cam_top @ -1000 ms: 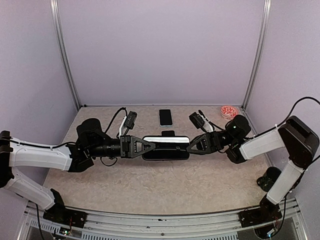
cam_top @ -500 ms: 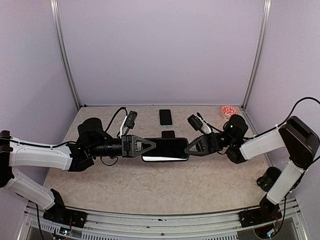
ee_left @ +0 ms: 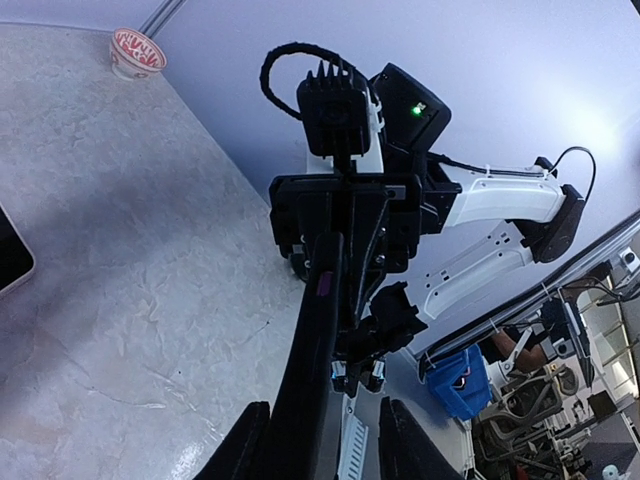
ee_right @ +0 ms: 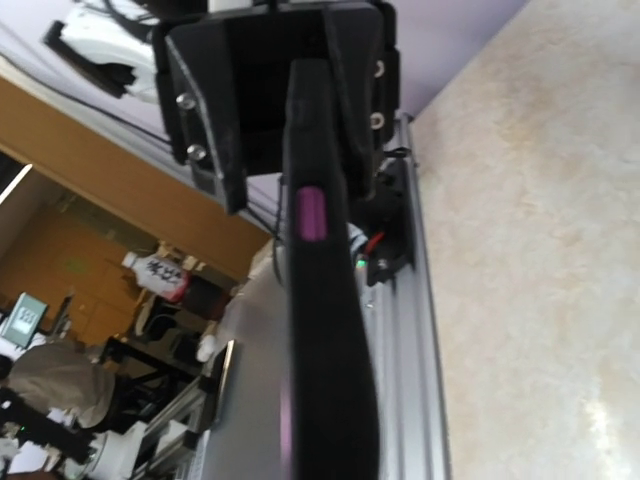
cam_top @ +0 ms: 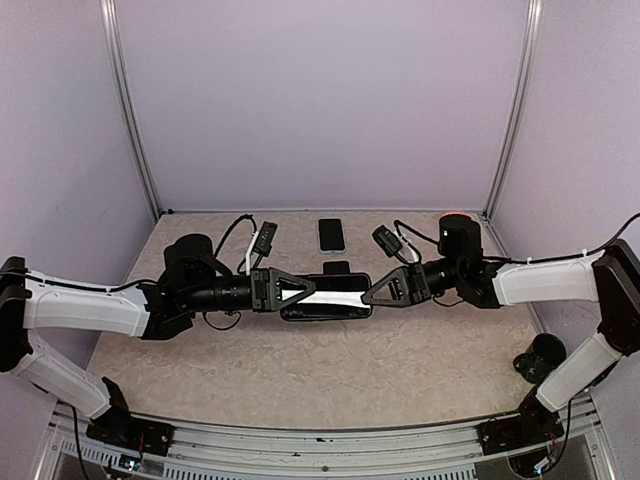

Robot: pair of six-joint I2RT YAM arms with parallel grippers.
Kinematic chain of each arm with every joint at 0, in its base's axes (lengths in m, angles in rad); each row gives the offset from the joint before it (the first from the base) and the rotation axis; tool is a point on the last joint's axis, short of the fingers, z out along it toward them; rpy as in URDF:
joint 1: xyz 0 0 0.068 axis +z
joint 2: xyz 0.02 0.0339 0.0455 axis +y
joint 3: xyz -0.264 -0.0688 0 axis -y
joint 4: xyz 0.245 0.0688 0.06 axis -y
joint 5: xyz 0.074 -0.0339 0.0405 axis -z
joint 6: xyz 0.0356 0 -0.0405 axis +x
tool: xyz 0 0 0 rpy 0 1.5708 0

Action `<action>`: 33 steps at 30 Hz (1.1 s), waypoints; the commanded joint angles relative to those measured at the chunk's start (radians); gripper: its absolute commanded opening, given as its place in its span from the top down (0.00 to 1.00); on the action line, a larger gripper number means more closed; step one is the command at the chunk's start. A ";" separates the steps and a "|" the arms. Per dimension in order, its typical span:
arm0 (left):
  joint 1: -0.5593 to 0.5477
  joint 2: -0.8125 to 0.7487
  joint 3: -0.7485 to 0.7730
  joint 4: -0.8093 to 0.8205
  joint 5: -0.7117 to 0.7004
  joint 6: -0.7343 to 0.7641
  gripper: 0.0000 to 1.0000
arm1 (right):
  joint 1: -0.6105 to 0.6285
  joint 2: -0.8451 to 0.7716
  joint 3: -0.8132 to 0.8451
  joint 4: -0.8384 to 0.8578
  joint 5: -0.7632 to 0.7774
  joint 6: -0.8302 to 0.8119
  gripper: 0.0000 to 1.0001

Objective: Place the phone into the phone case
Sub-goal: Pass from the right arm to the left

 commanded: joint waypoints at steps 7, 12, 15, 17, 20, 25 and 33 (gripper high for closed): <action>-0.011 0.020 0.039 0.012 0.008 0.032 0.89 | 0.007 -0.082 0.050 -0.200 0.165 -0.135 0.99; -0.016 0.019 0.052 -0.032 -0.008 0.067 1.00 | 0.007 -0.106 0.064 -0.254 0.177 -0.179 0.94; -0.024 0.007 0.068 -0.086 -0.018 0.128 1.00 | 0.006 -0.115 0.077 -0.315 0.176 -0.233 0.79; -0.029 -0.008 0.082 -0.146 -0.035 0.188 1.00 | 0.006 -0.123 0.092 -0.376 0.186 -0.292 0.67; -0.029 -0.028 0.094 -0.209 -0.027 0.256 1.00 | 0.006 -0.142 0.118 -0.498 0.217 -0.396 0.50; -0.031 -0.051 0.124 -0.286 0.044 0.334 1.00 | 0.006 -0.153 0.135 -0.577 0.226 -0.475 0.41; -0.039 -0.071 0.158 -0.342 0.155 0.395 1.00 | 0.008 -0.115 0.135 -0.585 0.213 -0.500 0.38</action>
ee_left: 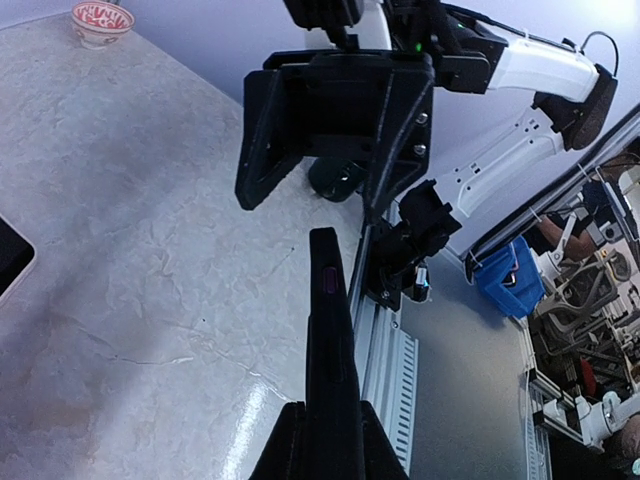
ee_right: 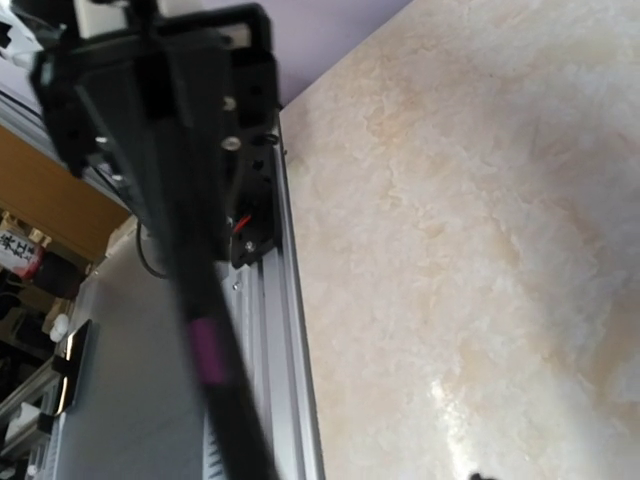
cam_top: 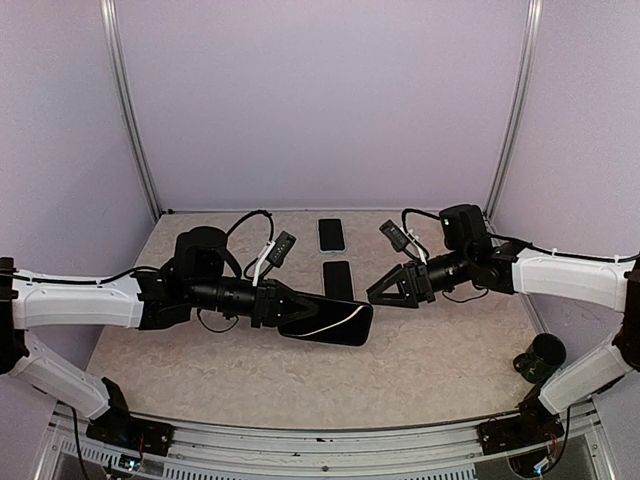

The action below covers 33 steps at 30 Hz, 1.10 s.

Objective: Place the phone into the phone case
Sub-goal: Press the corner of the phone case at the bottom right corner of the phone case.

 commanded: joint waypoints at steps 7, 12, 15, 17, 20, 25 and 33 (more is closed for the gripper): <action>-0.010 -0.049 0.056 -0.006 0.048 0.061 1.00 | 0.061 0.005 0.025 -0.045 -0.008 -0.079 0.43; -0.010 -0.036 0.058 0.002 0.041 0.049 1.00 | 0.082 -0.006 0.027 -0.056 -0.012 -0.089 0.48; -0.008 -0.033 0.056 0.010 0.037 0.042 1.00 | 0.089 -0.010 0.027 -0.059 -0.004 -0.088 0.51; -0.009 -0.034 0.054 0.011 0.030 0.039 1.00 | 0.095 -0.005 0.030 -0.068 0.008 -0.091 0.57; -0.010 -0.033 0.056 0.007 0.008 0.038 1.00 | 0.104 0.005 0.036 -0.091 0.035 -0.102 0.72; -0.010 -0.023 0.056 0.007 -0.014 0.031 1.00 | 0.119 0.002 0.041 -0.106 0.088 -0.103 0.92; -0.008 0.005 0.065 -0.017 -0.094 0.010 1.00 | 0.133 -0.051 0.071 -0.158 0.240 -0.093 1.00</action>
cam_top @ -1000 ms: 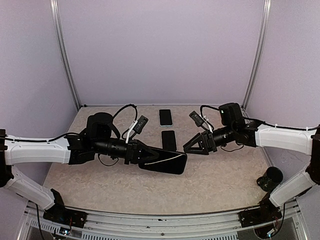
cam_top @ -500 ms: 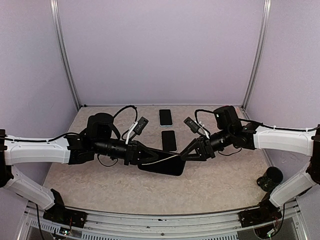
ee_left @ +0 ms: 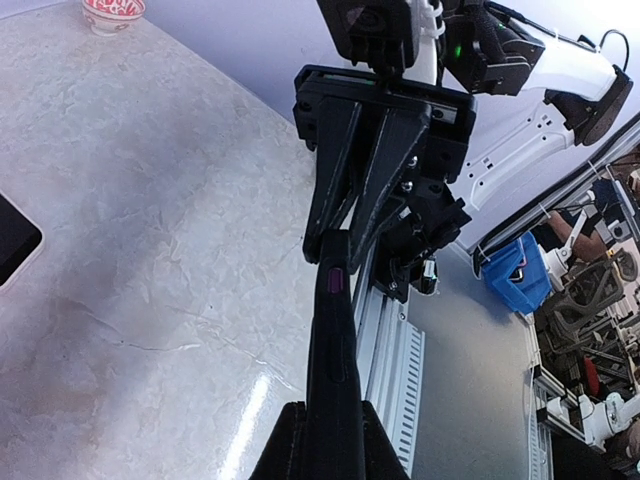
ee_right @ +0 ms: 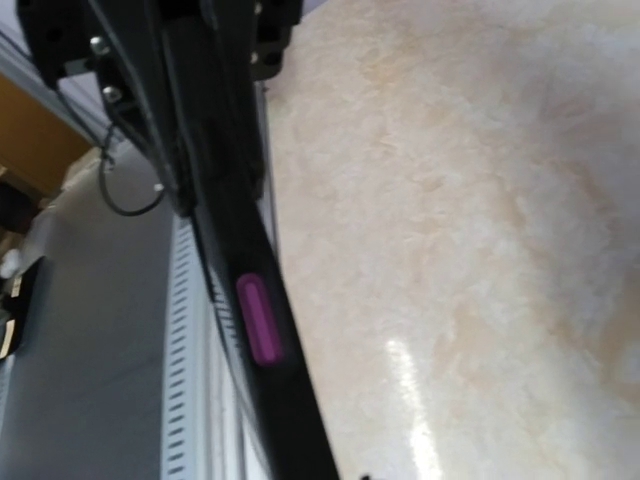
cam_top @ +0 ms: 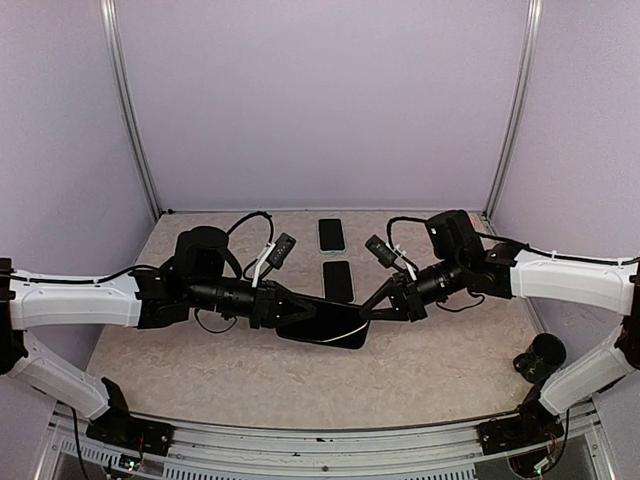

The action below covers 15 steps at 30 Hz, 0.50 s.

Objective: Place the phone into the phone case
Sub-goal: Press the corner of the phone case at the bottom right corner of the phone case.

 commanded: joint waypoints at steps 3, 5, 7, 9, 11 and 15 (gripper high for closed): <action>-0.005 0.021 0.053 0.051 -0.073 0.001 1.00 | 0.025 -0.060 0.054 -0.055 0.146 0.036 0.94; -0.005 0.019 0.058 0.045 -0.051 0.014 1.00 | 0.026 -0.071 0.061 -0.072 0.135 0.029 0.66; -0.005 0.013 0.064 0.032 -0.030 0.032 1.00 | 0.025 -0.092 0.069 -0.085 0.104 0.018 0.51; -0.005 0.001 0.070 0.008 0.002 0.054 1.00 | 0.025 -0.109 0.082 -0.102 0.076 0.004 0.44; -0.006 -0.008 0.076 -0.013 0.032 0.076 1.00 | 0.024 -0.107 0.100 -0.128 0.065 -0.012 0.42; -0.010 -0.018 0.096 -0.051 0.084 0.108 1.00 | 0.026 -0.070 0.122 -0.168 0.055 -0.038 0.41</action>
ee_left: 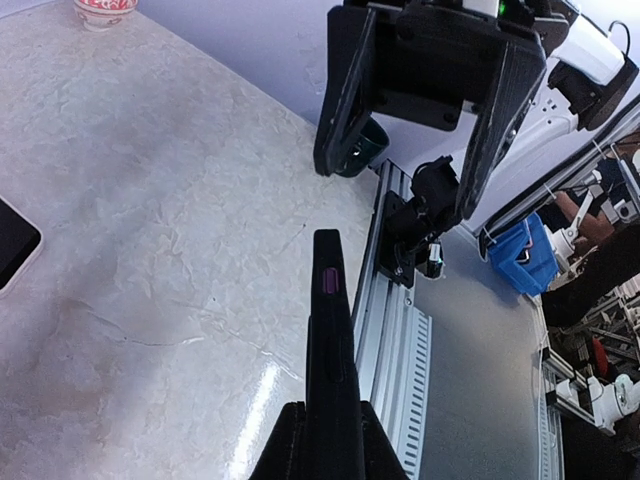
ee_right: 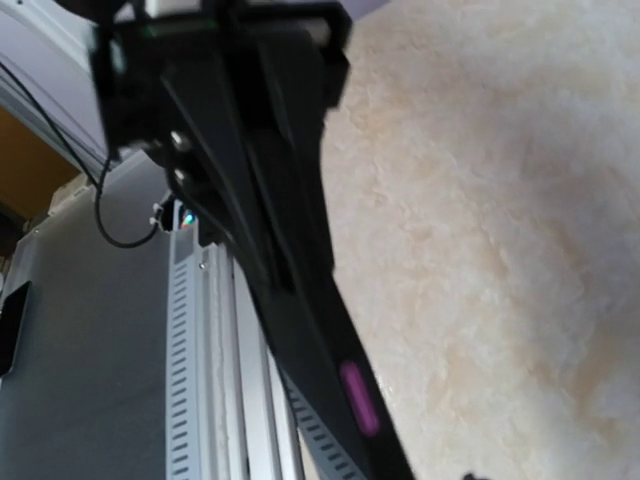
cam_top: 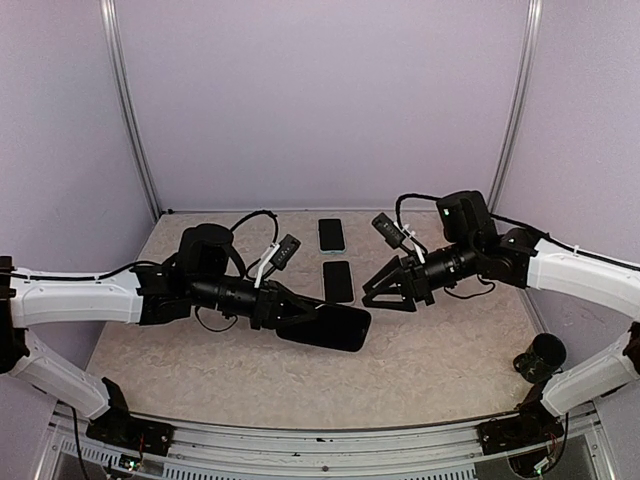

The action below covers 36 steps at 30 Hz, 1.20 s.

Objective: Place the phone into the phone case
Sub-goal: Pass from the left arm to the right

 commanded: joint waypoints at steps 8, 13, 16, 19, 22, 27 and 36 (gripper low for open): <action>-0.028 -0.021 0.101 -0.076 0.095 0.107 1.00 | 0.069 0.090 0.047 -0.061 -0.046 -0.066 0.42; -0.039 -0.003 0.120 -0.099 0.101 0.125 1.00 | 0.131 0.161 0.085 -0.106 -0.037 -0.105 0.46; -0.041 0.007 0.123 -0.106 0.096 0.129 1.00 | 0.150 0.184 0.090 -0.114 -0.040 -0.117 0.55; -0.042 0.010 0.121 -0.111 0.097 0.134 1.00 | 0.152 0.192 0.089 -0.120 -0.047 -0.124 0.73; -0.044 0.010 0.121 -0.119 0.096 0.141 1.00 | 0.152 0.192 0.087 -0.123 -0.089 -0.136 0.92; -0.046 0.004 0.118 -0.126 0.096 0.150 1.00 | 0.152 0.172 0.067 -0.098 -0.159 -0.132 1.00; -0.022 -0.044 0.099 -0.062 -0.048 0.095 0.27 | 0.150 0.134 0.032 -0.001 -0.147 -0.078 1.00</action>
